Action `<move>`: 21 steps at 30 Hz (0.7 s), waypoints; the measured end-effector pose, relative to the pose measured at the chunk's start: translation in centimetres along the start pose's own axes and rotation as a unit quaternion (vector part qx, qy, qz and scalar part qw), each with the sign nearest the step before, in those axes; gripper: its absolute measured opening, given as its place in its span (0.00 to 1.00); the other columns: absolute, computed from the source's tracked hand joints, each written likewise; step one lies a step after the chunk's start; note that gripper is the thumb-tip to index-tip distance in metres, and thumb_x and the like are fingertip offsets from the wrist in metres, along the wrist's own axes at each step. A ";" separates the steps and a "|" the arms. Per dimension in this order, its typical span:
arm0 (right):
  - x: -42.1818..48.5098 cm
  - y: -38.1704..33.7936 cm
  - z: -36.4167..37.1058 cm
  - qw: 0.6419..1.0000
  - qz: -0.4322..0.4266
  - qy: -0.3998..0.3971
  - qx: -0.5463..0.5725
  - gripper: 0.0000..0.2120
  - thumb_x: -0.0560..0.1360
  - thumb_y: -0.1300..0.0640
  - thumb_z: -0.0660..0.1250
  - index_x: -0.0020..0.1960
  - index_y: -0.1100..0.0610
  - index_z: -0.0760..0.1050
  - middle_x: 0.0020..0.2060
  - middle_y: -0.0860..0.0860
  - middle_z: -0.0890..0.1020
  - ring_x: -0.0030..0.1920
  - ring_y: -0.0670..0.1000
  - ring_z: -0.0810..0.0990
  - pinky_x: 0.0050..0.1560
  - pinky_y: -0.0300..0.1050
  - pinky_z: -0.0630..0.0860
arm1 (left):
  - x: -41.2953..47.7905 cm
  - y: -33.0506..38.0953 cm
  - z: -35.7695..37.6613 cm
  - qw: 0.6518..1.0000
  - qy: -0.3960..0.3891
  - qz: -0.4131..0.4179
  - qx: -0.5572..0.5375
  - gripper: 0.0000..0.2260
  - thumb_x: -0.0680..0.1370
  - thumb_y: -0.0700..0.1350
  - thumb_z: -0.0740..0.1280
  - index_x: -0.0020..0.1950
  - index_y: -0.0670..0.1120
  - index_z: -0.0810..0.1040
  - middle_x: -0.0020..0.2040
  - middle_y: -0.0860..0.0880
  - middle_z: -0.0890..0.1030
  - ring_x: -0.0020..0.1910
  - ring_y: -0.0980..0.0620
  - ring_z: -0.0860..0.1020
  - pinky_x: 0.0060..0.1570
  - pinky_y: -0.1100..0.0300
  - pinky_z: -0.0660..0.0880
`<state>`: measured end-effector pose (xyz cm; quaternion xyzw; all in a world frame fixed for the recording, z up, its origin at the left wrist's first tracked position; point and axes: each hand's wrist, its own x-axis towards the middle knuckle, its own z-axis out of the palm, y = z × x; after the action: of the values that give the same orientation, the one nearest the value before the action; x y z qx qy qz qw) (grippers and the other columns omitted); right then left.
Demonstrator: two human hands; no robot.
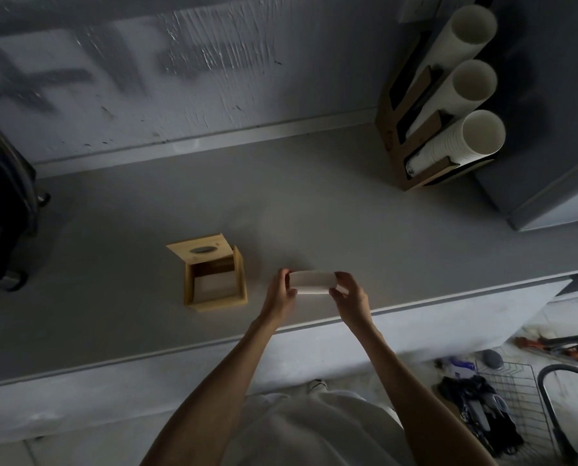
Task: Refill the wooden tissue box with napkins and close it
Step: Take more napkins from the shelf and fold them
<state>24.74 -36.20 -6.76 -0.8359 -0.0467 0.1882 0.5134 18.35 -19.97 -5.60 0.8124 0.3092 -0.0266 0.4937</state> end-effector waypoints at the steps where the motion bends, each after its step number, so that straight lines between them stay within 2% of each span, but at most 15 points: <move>1: 0.0 0.0 -0.1 1.000 0.004 0.002 -0.002 0.17 0.73 0.67 0.67 0.60 0.57 0.75 0.56 0.54 0.82 0.58 0.53 0.80 0.53 0.41 0.75 | 0.0 -0.1 -0.1 1.000 0.000 0.000 -0.003 0.15 0.73 0.35 0.65 0.60 0.43 0.71 0.56 0.42 0.79 0.55 0.45 0.77 0.51 0.56 0.73; 6: 0.0 0.2 -0.3 1.000 0.012 -0.002 -0.015 0.16 0.72 0.66 0.68 0.59 0.57 0.76 0.54 0.54 0.83 0.56 0.53 0.80 0.54 0.43 0.76 | -0.5 -0.1 -0.6 1.000 -0.019 0.008 -0.010 0.13 0.74 0.36 0.65 0.59 0.42 0.72 0.54 0.42 0.79 0.53 0.46 0.78 0.48 0.58 0.73; 10: 0.0 0.1 -0.5 0.999 0.019 -0.007 -0.039 0.16 0.72 0.64 0.69 0.59 0.55 0.76 0.53 0.53 0.83 0.56 0.51 0.79 0.55 0.45 0.75 | -0.7 -0.3 -1.1 0.999 -0.041 0.011 -0.016 0.13 0.74 0.37 0.65 0.58 0.44 0.72 0.54 0.43 0.80 0.53 0.45 0.78 0.51 0.52 0.75; 12: 0.0 -0.3 -0.7 0.999 0.027 -0.005 -0.028 0.15 0.72 0.63 0.69 0.58 0.55 0.77 0.51 0.51 0.82 0.54 0.49 0.79 0.55 0.44 0.74 | -0.8 -0.1 -1.5 0.998 -0.052 0.010 -0.032 0.14 0.75 0.37 0.65 0.60 0.42 0.72 0.55 0.44 0.79 0.54 0.48 0.77 0.51 0.54 0.74; 14: -0.1 -1.0 -1.0 1.000 0.028 -0.008 0.012 0.13 0.72 0.64 0.70 0.56 0.57 0.78 0.48 0.51 0.82 0.49 0.46 0.81 0.53 0.44 0.76 | -0.9 0.3 -2.0 0.997 -0.050 0.003 -0.057 0.12 0.75 0.37 0.66 0.57 0.42 0.73 0.50 0.45 0.78 0.49 0.49 0.76 0.47 0.56 0.72; 16: -0.5 -1.9 -1.4 0.995 0.037 -0.022 0.088 0.11 0.73 0.65 0.70 0.56 0.60 0.78 0.46 0.54 0.82 0.43 0.45 0.80 0.47 0.38 0.77 | -0.9 0.5 -2.9 0.992 -0.044 -0.018 -0.113 0.08 0.75 0.38 0.67 0.52 0.44 0.74 0.45 0.46 0.77 0.43 0.49 0.75 0.43 0.55 0.73; 18: -1.2 -2.6 -1.8 0.982 0.067 -0.052 0.167 0.11 0.74 0.62 0.69 0.56 0.60 0.78 0.46 0.55 0.81 0.45 0.49 0.79 0.47 0.42 0.77 | -1.2 0.8 -3.9 0.974 -0.070 -0.068 -0.206 0.06 0.77 0.37 0.66 0.52 0.43 0.74 0.43 0.46 0.78 0.41 0.51 0.76 0.42 0.57 0.75; 21: -2.2 -3.4 -1.9 0.964 0.107 -0.090 0.225 0.13 0.75 0.58 0.69 0.58 0.60 0.78 0.48 0.55 0.81 0.49 0.52 0.79 0.51 0.48 0.79 | -1.8 0.4 -5.7 0.943 -0.111 -0.113 -0.292 0.09 0.77 0.38 0.67 0.56 0.39 0.75 0.46 0.45 0.78 0.43 0.48 0.78 0.44 0.53 0.80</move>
<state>23.82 -36.75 -2.41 -0.6786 0.0403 0.3220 0.6589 15.66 -16.29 -1.73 0.5844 0.3361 -0.0810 0.7342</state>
